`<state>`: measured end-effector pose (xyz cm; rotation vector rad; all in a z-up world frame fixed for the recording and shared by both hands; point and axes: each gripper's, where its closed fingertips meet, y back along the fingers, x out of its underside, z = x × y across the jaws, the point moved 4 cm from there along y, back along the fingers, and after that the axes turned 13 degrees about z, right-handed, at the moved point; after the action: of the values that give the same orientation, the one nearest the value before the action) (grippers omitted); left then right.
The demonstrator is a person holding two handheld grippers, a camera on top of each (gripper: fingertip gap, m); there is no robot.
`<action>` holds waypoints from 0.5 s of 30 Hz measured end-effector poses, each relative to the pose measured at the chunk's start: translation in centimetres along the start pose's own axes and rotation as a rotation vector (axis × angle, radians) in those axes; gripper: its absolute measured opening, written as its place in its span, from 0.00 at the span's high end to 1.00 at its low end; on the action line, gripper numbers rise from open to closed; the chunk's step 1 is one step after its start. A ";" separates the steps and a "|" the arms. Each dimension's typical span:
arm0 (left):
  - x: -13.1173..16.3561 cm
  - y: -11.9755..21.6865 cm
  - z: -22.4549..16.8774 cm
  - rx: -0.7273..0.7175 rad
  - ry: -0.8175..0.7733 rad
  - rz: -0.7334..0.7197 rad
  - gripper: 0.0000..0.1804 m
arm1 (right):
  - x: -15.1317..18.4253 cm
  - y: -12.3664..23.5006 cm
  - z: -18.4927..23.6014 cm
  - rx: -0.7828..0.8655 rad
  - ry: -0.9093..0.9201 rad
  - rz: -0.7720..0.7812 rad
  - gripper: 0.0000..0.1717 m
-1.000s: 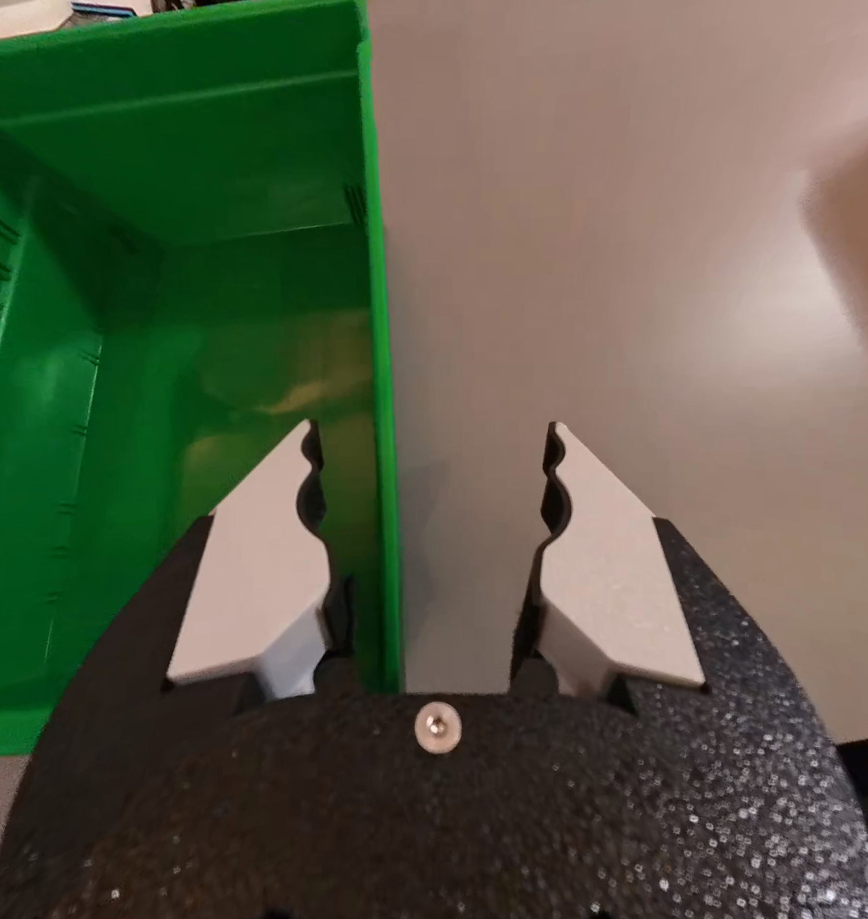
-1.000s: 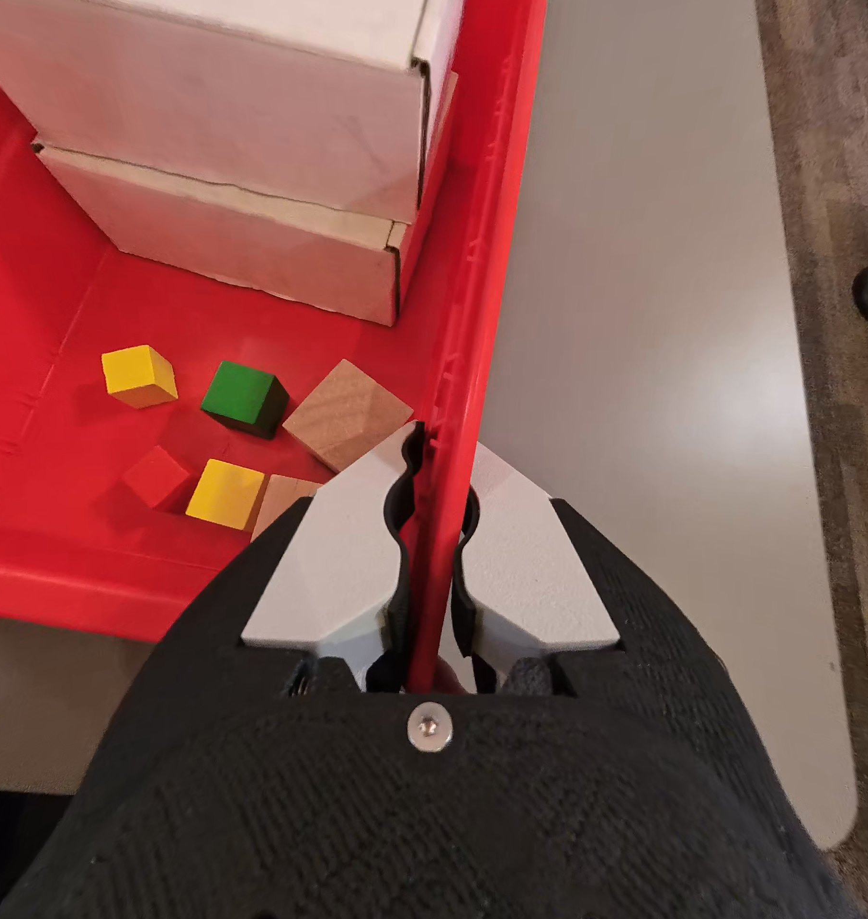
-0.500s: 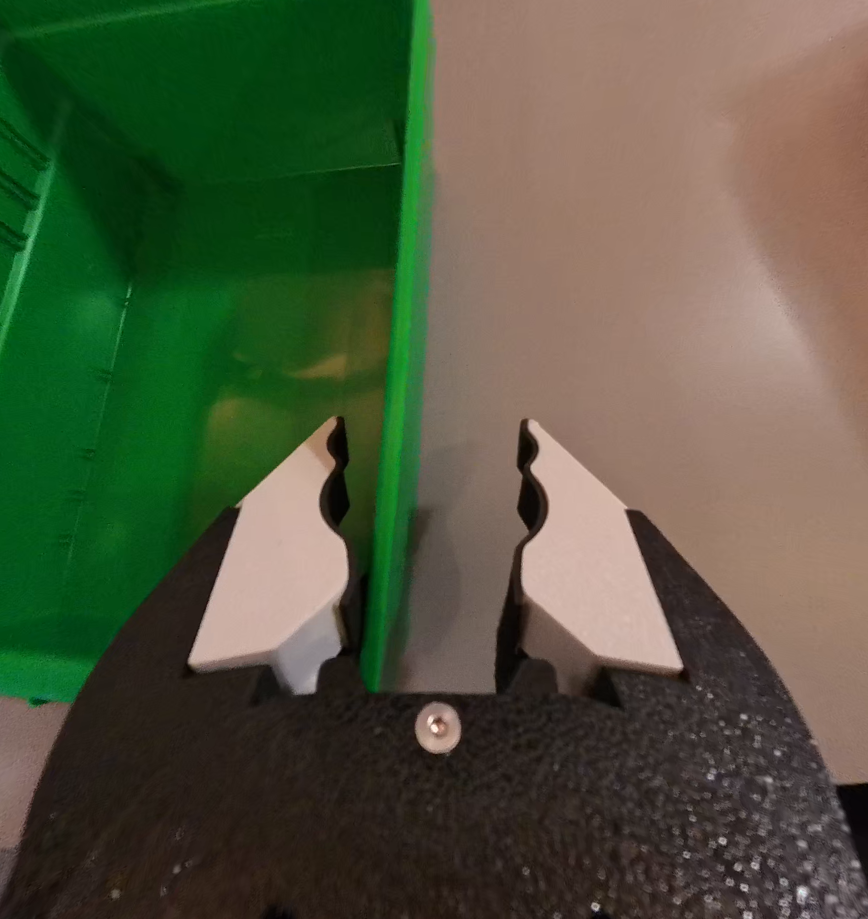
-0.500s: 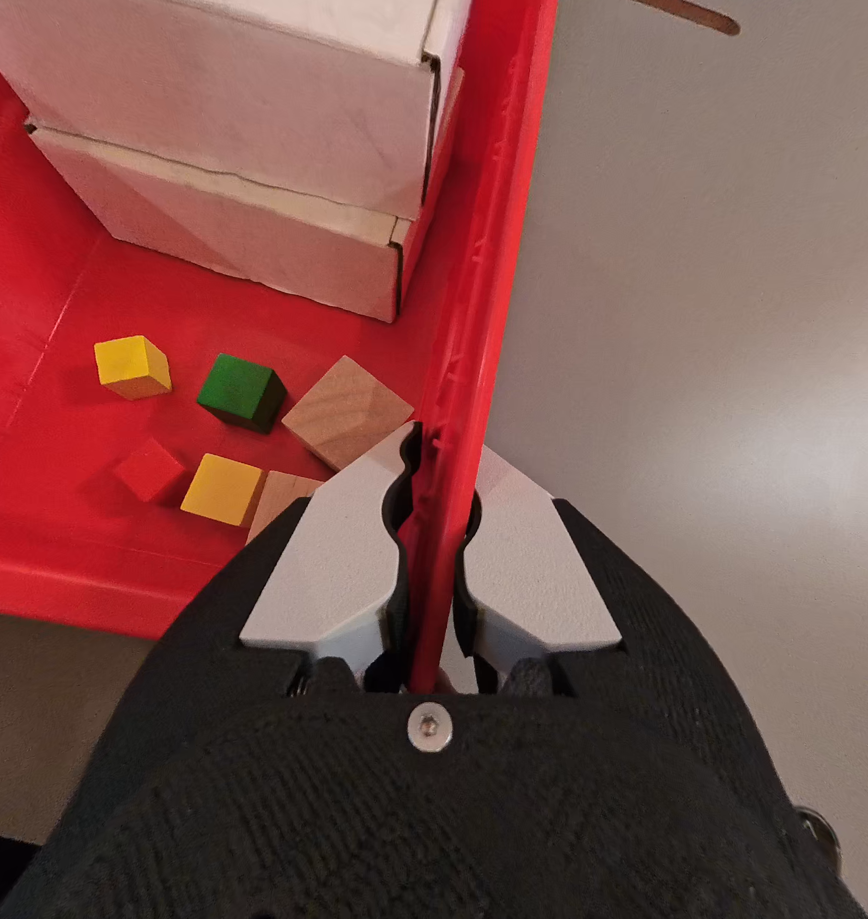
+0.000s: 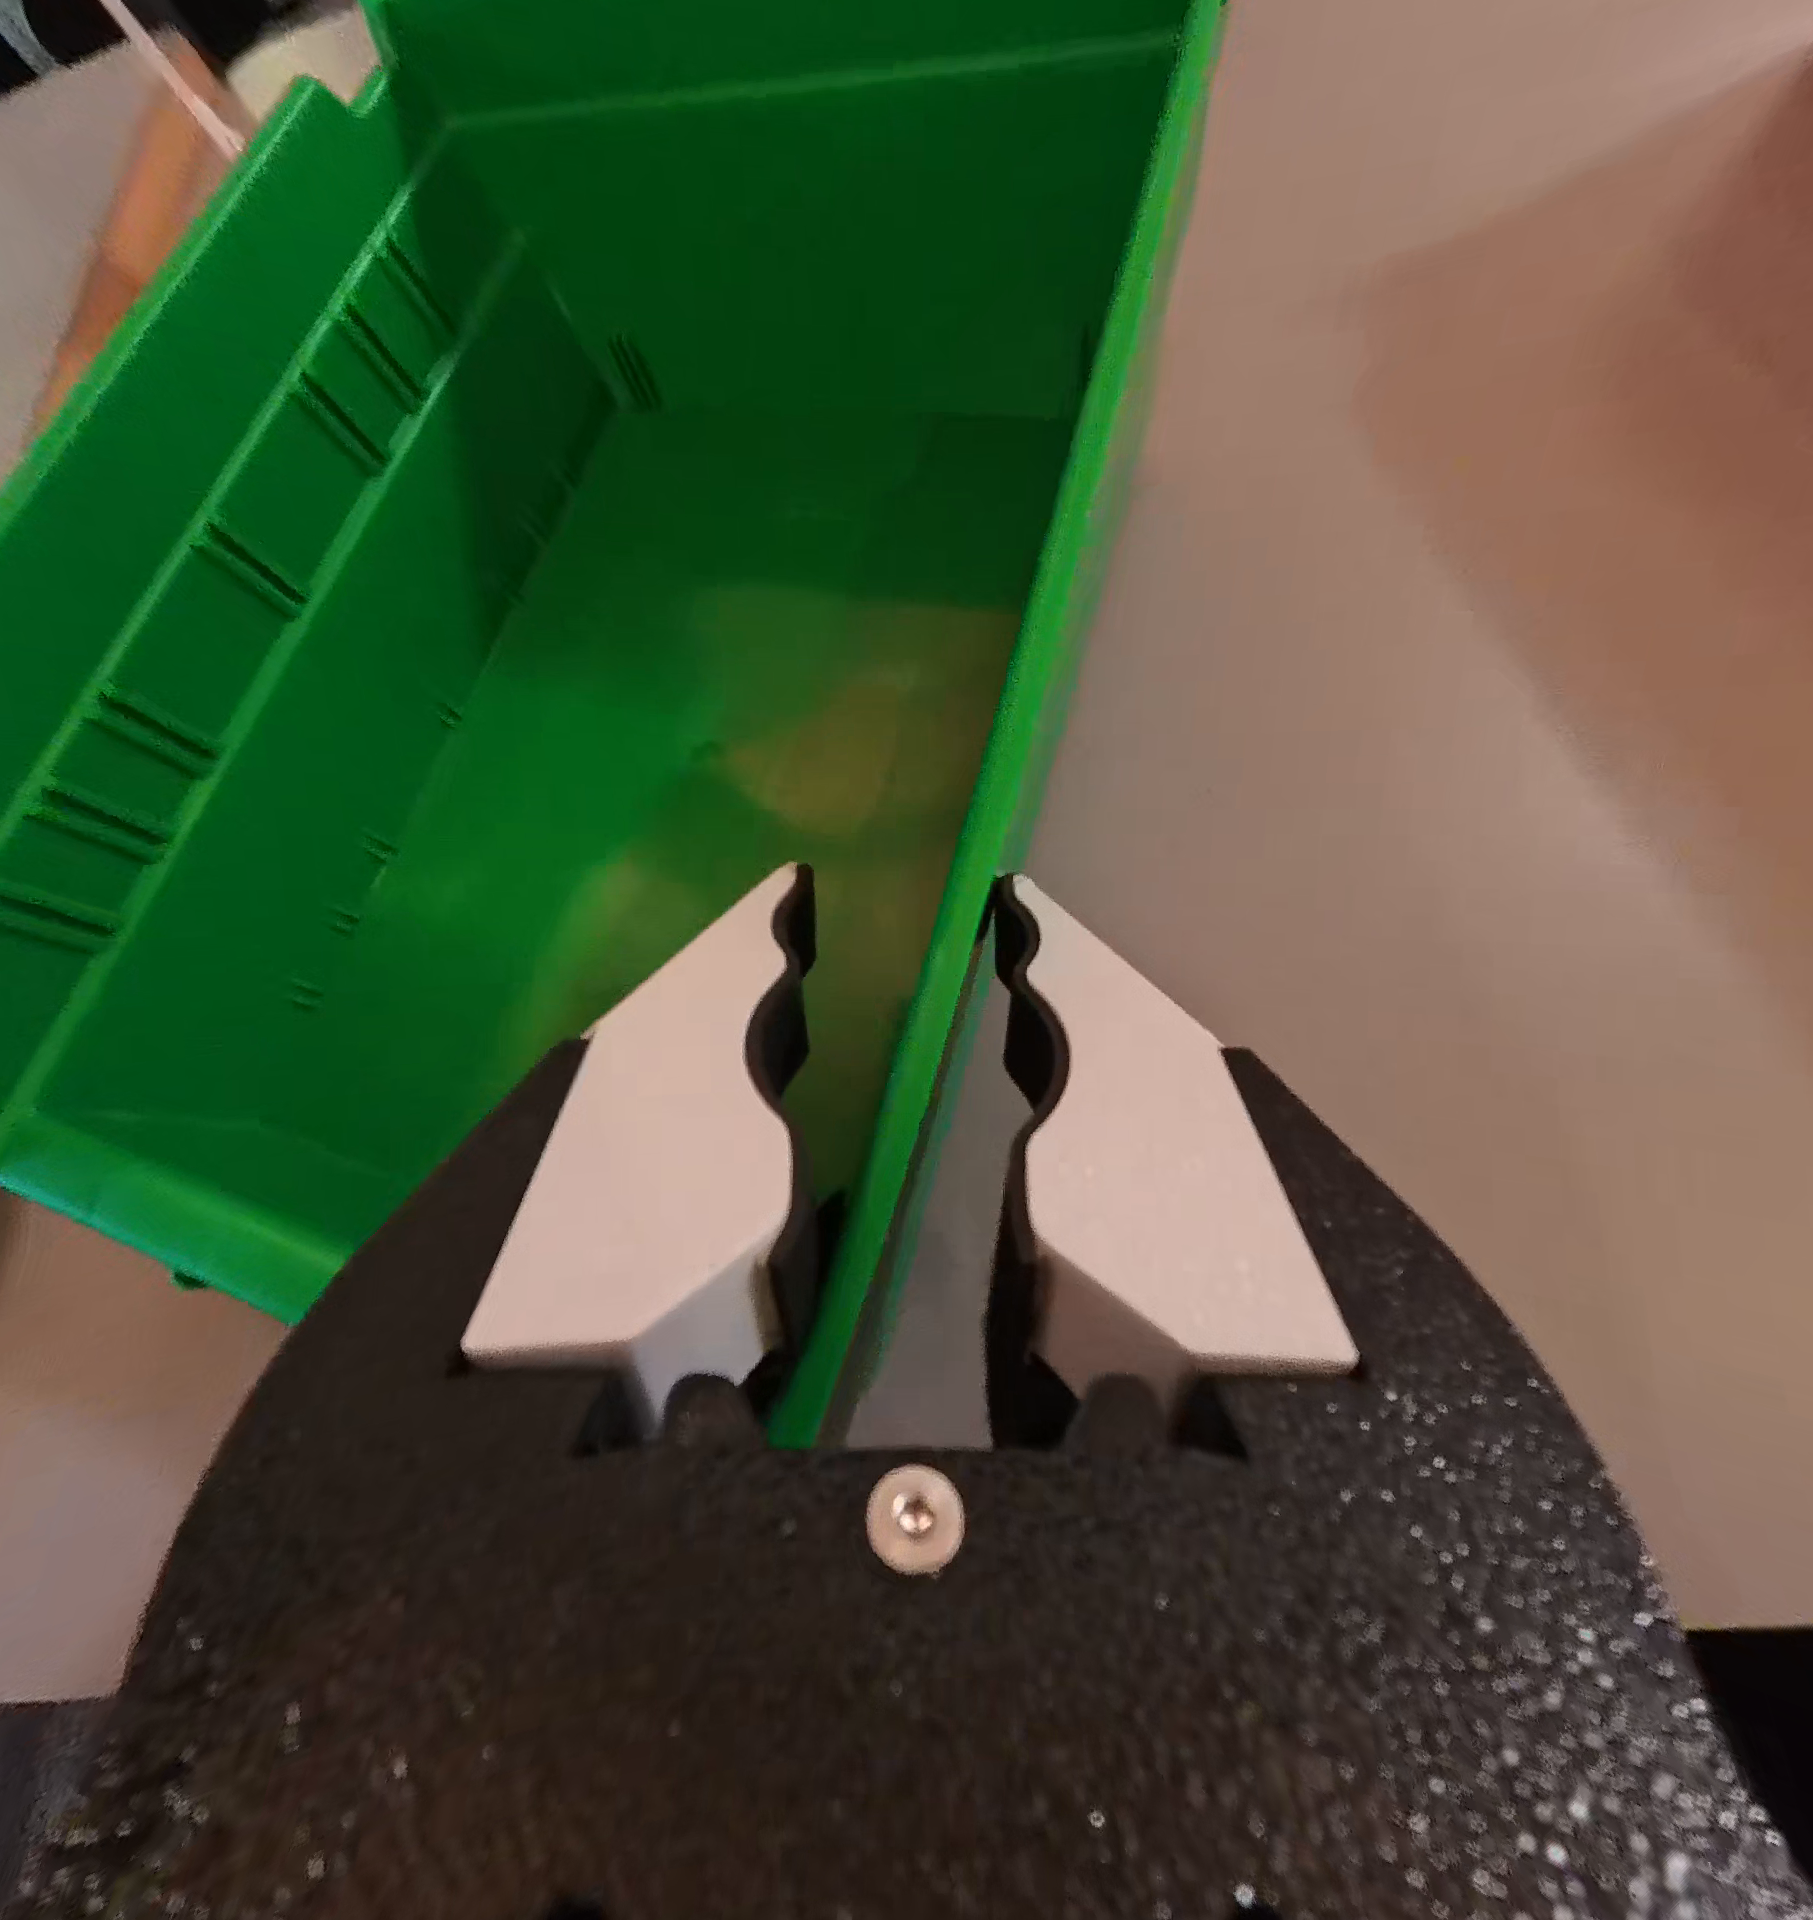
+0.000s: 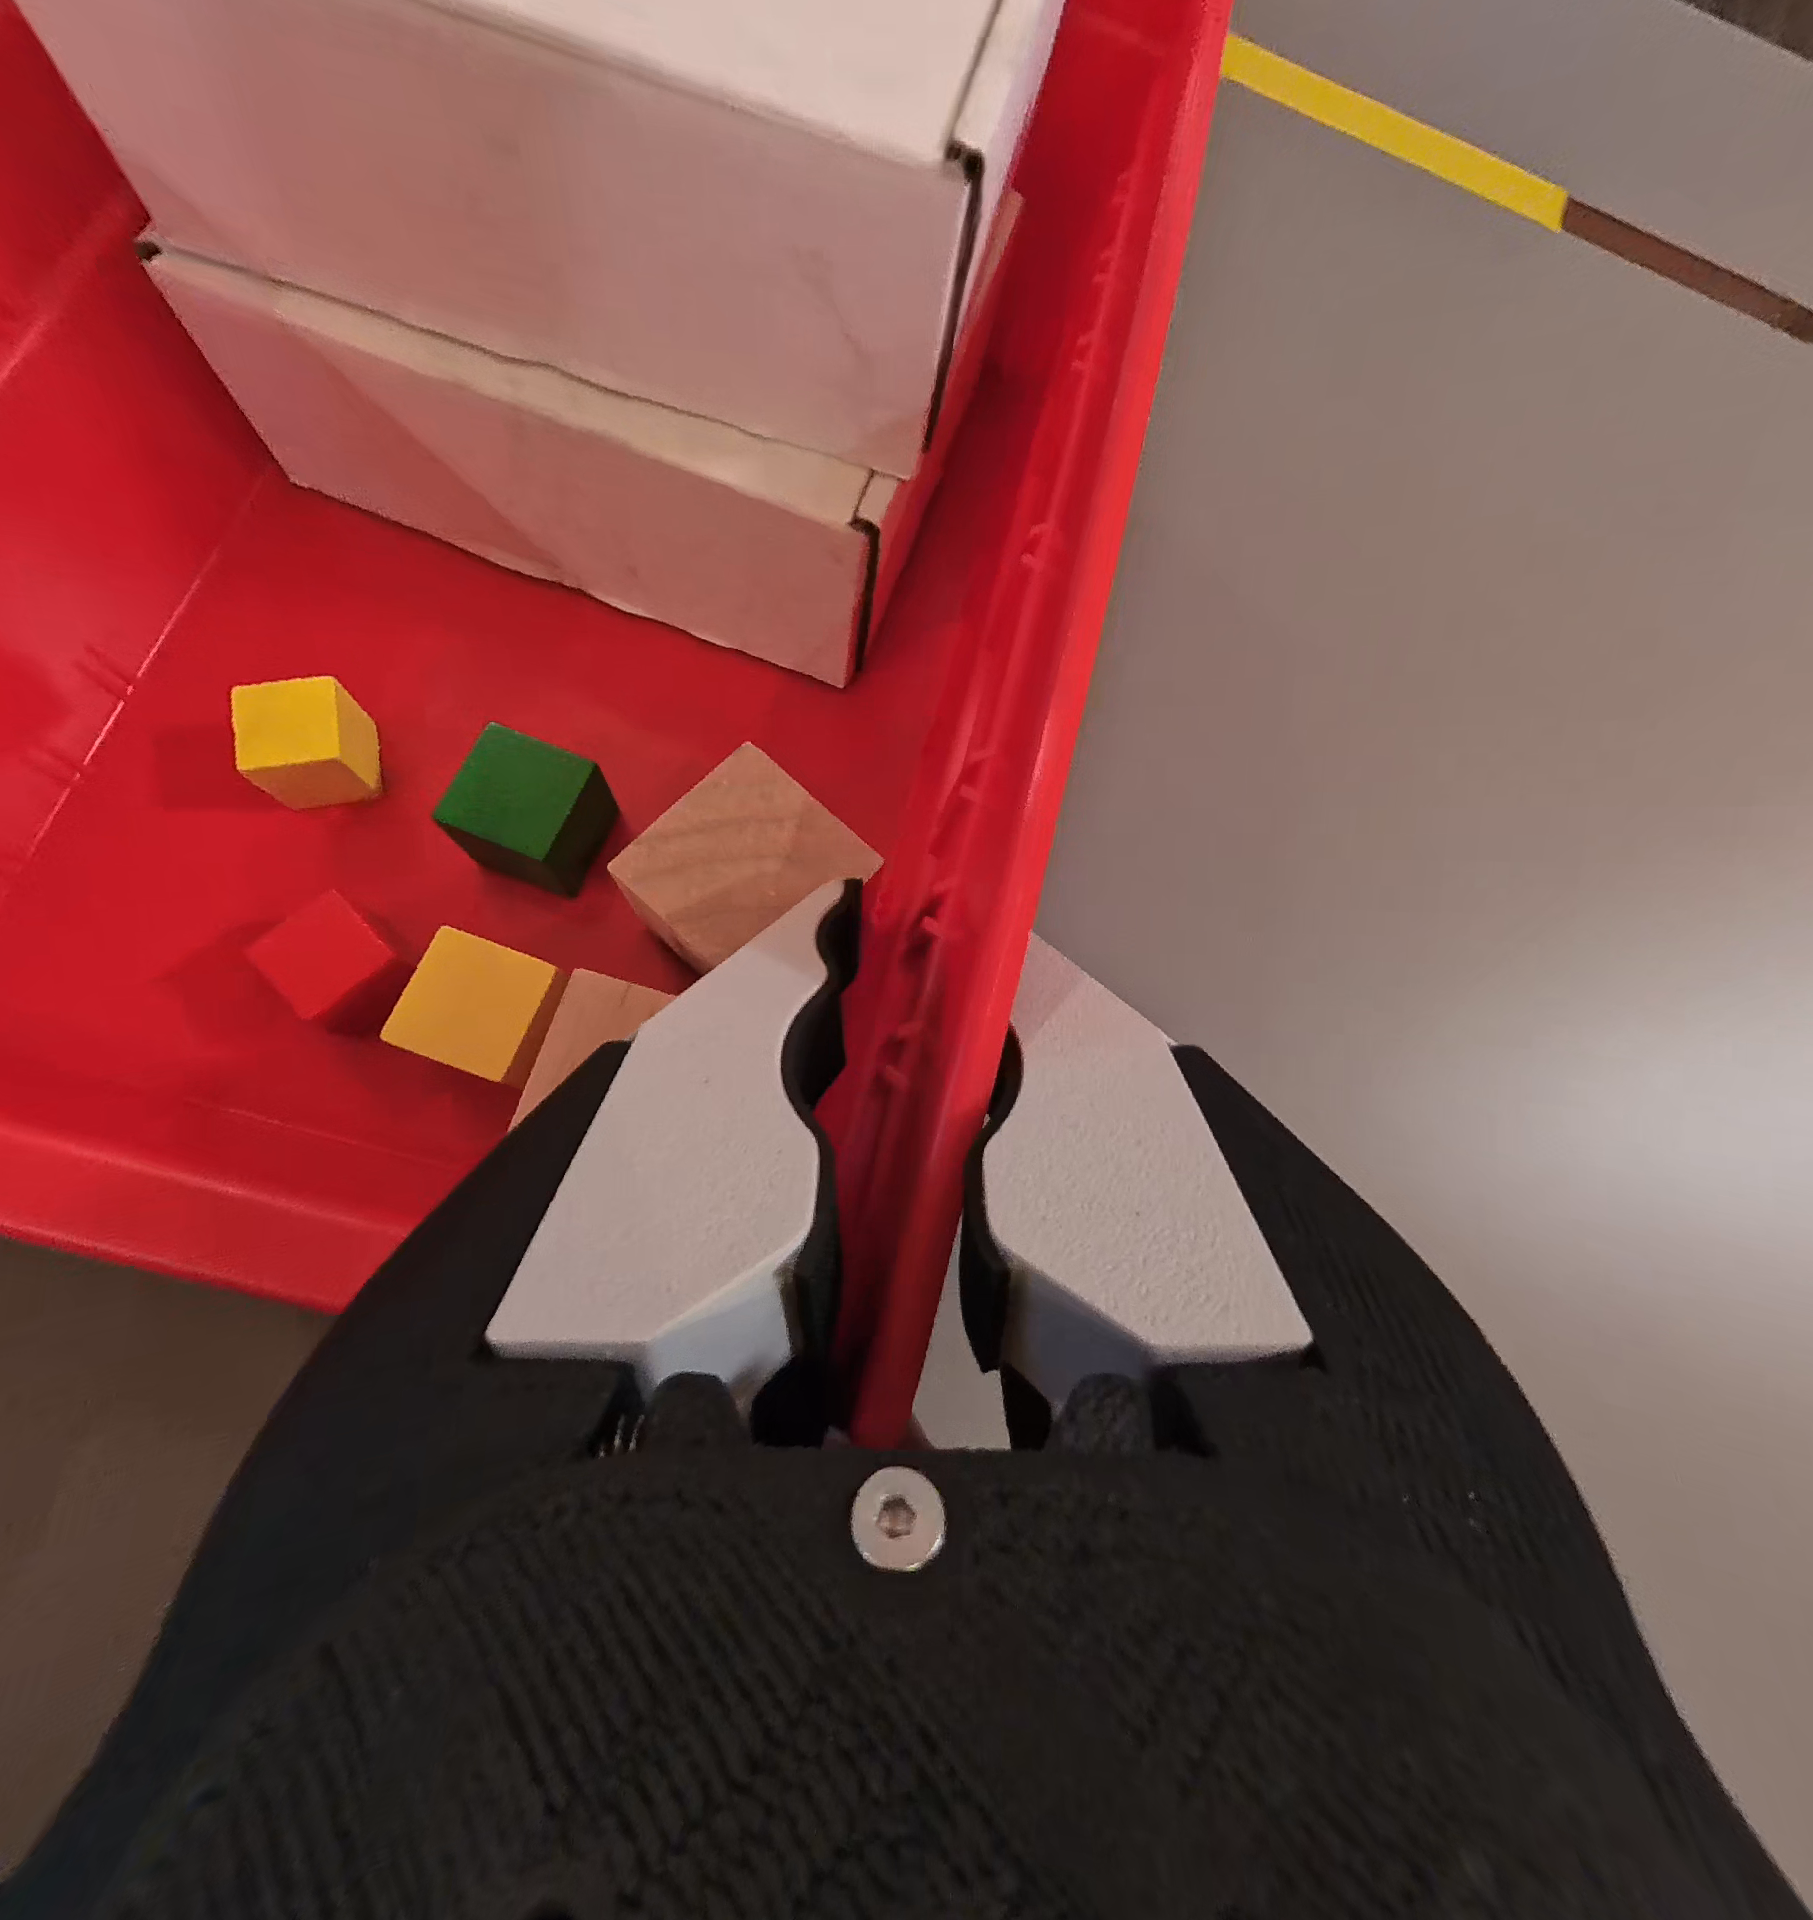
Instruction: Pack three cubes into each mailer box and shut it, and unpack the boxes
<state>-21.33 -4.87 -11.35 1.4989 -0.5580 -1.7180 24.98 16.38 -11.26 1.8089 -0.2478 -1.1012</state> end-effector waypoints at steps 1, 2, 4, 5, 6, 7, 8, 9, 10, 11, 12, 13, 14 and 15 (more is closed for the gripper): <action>0.0 0.2 0.1 -0.004 0.001 -0.024 0.82 | -0.4 -0.2 0.6 -0.003 0.005 -0.009 0.92; 0.1 0.5 0.2 0.001 0.013 -0.055 0.83 | -0.8 -0.4 1.2 -0.002 0.015 -0.018 0.92; -0.1 1.3 0.7 0.016 0.053 -0.138 0.83 | -1.7 -0.7 2.8 -0.008 0.034 -0.029 0.91; -0.3 1.9 1.1 0.023 0.079 -0.179 0.83 | -2.1 -0.9 3.6 -0.011 0.044 -0.031 0.91; -0.5 2.6 1.5 0.029 0.107 -0.217 0.83 | -2.7 -1.2 4.4 -0.013 0.056 -0.032 0.91; -0.7 3.4 1.9 0.027 0.130 -0.251 0.83 | -3.2 -1.4 5.3 -0.018 0.068 -0.033 0.90; -0.8 4.1 2.3 0.022 0.147 -0.280 0.83 | -3.8 -1.6 6.2 -0.026 0.077 -0.035 0.90; -0.8 4.8 2.6 0.010 0.155 -0.305 0.83 | -4.4 -1.9 7.2 -0.035 0.083 -0.038 0.90; -0.8 5.5 2.9 -0.008 0.157 -0.327 0.83 | -5.0 -2.2 8.2 -0.046 0.088 -0.041 0.90; -0.8 6.1 3.2 -0.026 0.159 -0.348 0.83 | -5.6 -2.5 9.3 -0.056 0.094 -0.046 0.90; -0.9 6.8 3.5 -0.046 0.160 -0.369 0.83 | -6.3 -2.8 10.5 -0.066 0.100 -0.052 0.90; -0.9 7.5 3.8 -0.065 0.163 -0.394 0.83 | -7.0 -3.1 11.7 -0.072 0.104 -0.056 0.90; -0.9 8.2 4.1 -0.079 0.169 -0.419 0.83 | -7.7 -3.4 13.0 -0.075 0.108 -0.059 0.90; -0.9 8.9 4.3 -0.092 0.175 -0.446 0.83 | -8.4 -3.6 14.5 -0.077 0.115 -0.063 0.89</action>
<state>-23.16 -10.20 -3.19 1.7790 -0.0496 -1.8829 8.03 14.12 -11.17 1.8143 -0.0789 -1.0318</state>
